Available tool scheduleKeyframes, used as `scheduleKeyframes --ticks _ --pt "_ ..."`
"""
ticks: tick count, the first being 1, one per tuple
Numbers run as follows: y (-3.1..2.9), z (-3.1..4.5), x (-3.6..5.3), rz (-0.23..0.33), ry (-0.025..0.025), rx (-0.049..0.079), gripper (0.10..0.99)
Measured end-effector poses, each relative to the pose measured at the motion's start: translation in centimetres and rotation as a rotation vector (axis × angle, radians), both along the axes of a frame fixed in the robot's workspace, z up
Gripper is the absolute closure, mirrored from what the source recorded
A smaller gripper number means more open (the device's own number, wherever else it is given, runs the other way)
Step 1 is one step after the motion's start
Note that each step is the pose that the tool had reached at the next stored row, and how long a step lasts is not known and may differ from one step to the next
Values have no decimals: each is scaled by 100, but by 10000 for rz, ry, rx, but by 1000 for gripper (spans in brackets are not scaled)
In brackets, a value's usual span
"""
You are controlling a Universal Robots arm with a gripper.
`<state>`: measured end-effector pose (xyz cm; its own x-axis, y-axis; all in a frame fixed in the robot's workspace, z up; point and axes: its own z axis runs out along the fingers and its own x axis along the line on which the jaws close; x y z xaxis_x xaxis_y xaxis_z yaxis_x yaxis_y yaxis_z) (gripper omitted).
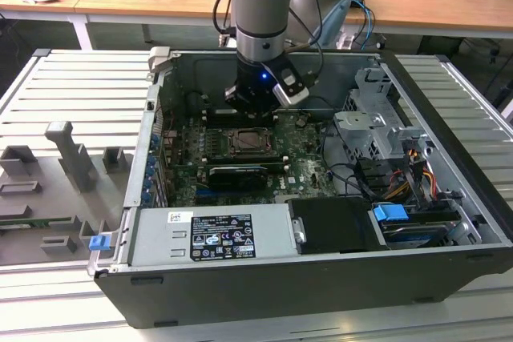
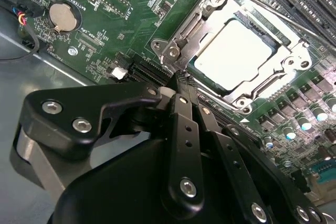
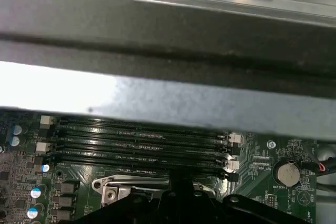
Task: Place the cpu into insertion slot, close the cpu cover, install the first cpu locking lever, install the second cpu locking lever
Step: 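Install the second cpu locking lever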
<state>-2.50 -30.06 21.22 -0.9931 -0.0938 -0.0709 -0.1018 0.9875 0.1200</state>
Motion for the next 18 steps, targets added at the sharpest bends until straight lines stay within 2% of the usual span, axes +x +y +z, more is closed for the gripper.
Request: scheduleKeyframes --ticks 8,14,18 --pt "-60 0 0 1 1 -1 980" --pt "-147 0 0 0 1 0 980" --pt "-181 0 0 1 0 1 980"
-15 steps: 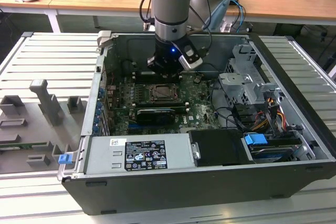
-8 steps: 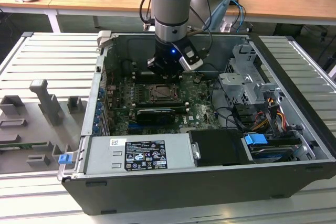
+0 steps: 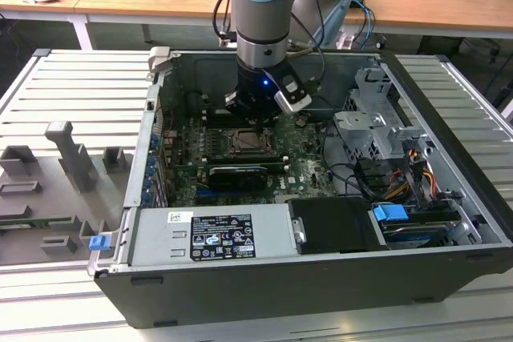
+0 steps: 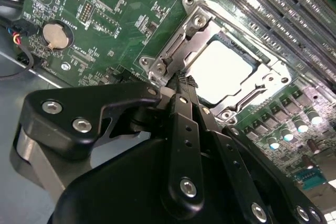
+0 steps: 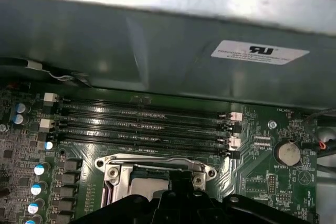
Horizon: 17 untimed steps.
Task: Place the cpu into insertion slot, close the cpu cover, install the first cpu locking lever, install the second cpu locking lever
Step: 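Install the second cpu locking lever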
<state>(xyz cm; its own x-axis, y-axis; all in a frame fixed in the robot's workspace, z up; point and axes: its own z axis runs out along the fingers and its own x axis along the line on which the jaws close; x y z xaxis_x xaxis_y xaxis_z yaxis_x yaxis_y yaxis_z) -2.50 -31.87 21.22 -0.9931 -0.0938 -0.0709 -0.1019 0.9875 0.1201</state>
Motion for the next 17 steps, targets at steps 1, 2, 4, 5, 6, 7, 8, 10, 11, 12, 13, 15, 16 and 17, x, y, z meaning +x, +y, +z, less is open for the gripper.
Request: scheduleKeyframes --ticks 1,2,4,5,6,7,8,10,11,12,13,15,16,17 --pt "-4 2 0 -1 0 -1 980" --pt "-5 13 -1 -2 1 -2 980" --pt "-6 48 0 0 1 -1 980" --pt "-6 106 0 0 0 -1 980" --pt "-11 131 1 2 0 4 980" --pt "-31 131 0 1 0 5 980" --pt "-50 131 0 0 0 4 980" --pt "-114 128 0 1 1 3 980" --pt "-137 127 0 1 0 4 980" --pt "-150 127 -1 0 1 3 980" --pt "-165 127 -1 0 0 4 980" --pt "-178 143 -2 -1 0 4 980" --pt "-180 166 -2 0 1 3 980" --pt "-186 203 -2 0 1 3 980"
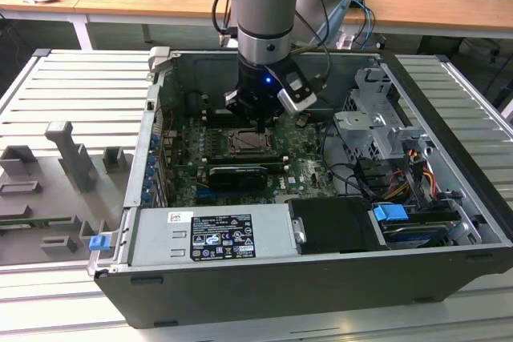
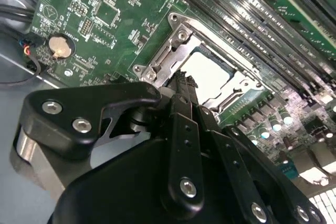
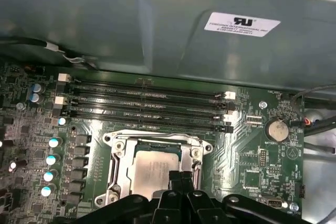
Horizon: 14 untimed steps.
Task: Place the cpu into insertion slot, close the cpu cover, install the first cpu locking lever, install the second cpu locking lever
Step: 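Install the second cpu locking lever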
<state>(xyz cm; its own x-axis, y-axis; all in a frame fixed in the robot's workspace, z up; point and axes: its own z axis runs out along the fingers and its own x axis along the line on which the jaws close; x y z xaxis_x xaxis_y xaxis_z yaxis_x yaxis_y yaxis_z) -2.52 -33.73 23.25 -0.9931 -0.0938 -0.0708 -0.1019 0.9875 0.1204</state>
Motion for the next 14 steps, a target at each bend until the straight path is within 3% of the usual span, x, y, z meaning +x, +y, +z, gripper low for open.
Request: scheduleKeyframes --ticks 3,6,10,11,13,14 --pt "-29 10 -6 1 -1 0 980" --pt "-103 12 -7 1 -1 -2 980" --pt "-127 119 -9 0 2 -1 980" --pt "-131 136 -8 1 14 -2 980" --pt "-141 138 -2 -1 107 -3 980" --pt "-156 129 -2 -2 117 -2 980"
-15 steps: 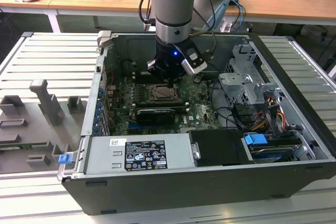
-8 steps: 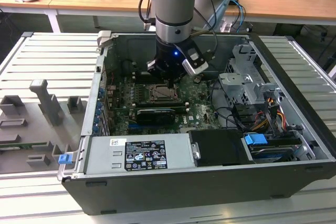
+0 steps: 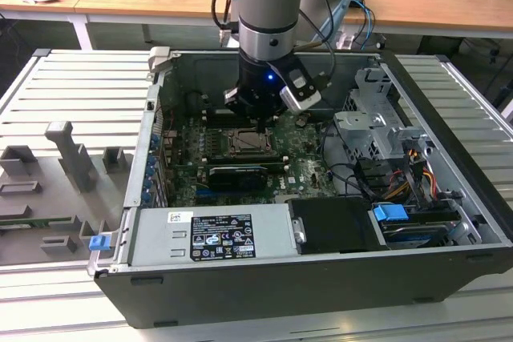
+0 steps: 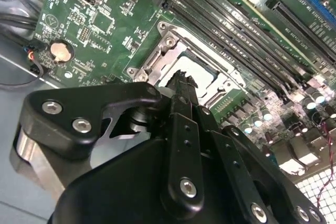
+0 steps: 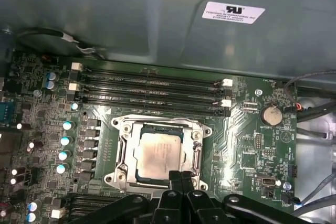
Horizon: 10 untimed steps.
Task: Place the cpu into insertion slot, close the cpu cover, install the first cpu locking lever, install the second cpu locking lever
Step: 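Install the second cpu locking lever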
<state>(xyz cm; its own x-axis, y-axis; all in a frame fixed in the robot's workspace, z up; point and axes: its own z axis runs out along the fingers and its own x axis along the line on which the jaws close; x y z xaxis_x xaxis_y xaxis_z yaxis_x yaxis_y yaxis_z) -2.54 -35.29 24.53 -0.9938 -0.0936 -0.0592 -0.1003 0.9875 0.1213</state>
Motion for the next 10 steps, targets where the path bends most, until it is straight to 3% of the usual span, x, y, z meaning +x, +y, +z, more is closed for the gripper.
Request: scheduleKeyframes --ticks 4,7,10 --pt "-41 -22 -1 -2 1 2 980" --pt "-70 -31 0 -2 45 -1 980" --pt "-96 -50 -5 -1 47 0 980"
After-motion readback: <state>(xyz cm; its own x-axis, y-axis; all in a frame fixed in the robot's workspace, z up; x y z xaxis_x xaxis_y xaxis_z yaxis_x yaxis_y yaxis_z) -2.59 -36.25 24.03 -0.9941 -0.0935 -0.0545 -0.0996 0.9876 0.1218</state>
